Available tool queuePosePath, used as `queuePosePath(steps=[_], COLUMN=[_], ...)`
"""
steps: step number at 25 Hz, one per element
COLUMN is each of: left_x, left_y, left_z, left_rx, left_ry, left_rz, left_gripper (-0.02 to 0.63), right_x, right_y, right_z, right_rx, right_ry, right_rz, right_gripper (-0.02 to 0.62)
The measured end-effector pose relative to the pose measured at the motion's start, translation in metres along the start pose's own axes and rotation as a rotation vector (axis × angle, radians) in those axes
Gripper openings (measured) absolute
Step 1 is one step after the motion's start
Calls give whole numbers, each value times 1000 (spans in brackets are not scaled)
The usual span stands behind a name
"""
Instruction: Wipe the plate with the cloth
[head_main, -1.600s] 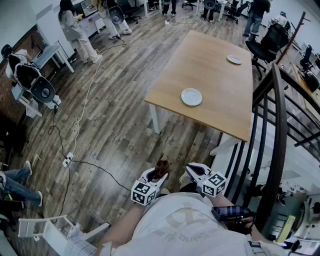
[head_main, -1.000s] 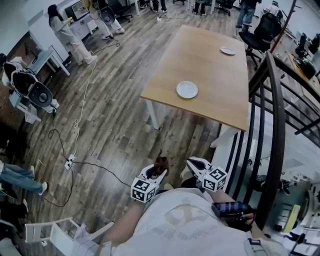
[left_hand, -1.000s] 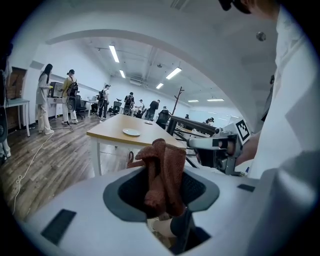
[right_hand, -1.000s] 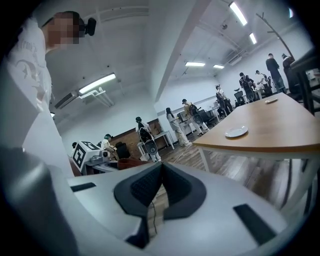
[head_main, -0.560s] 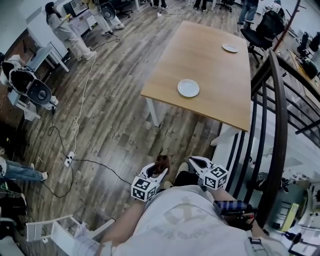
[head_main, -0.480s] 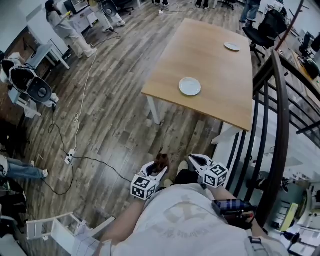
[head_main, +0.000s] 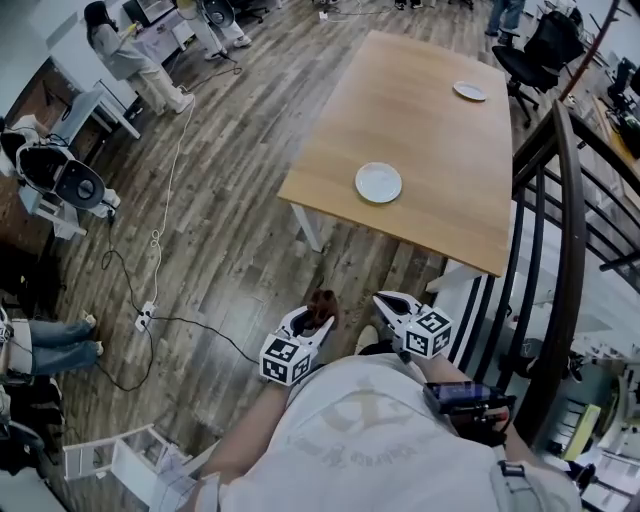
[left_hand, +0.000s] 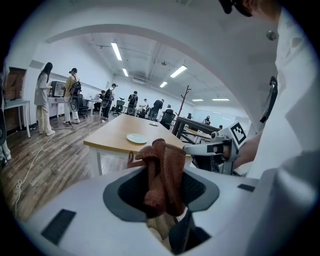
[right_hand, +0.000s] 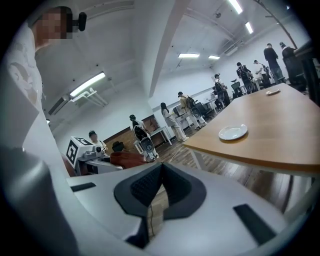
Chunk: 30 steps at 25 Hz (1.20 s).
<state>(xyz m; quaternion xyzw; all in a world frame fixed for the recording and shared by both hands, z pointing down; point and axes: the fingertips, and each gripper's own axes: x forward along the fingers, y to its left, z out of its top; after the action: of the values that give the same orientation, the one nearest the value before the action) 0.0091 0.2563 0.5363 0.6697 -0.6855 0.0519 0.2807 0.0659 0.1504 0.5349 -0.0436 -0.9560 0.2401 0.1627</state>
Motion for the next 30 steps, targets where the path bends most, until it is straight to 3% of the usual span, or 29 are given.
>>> queuePosePath(steps=[7,19,24,30], left_x=[31,67,102,149], left_y=[13,40,50,64], left_z=[31,50,55,95], left_rx=[-29,-53,-41,32], left_ry=[-11,-4,29,27], left_rz=[44,85,20,-96], left_gripper=[169,170,170,169], right_x=[22,23,27,34], right_y=[-29,-77,-94,-127], right_z=[44,36,37,66], right_rx=[-41,30,46,40], right_ry=[0,35,38,16], right_rz=[66,36,-1,-97], right_gripper=[12,12,12,12])
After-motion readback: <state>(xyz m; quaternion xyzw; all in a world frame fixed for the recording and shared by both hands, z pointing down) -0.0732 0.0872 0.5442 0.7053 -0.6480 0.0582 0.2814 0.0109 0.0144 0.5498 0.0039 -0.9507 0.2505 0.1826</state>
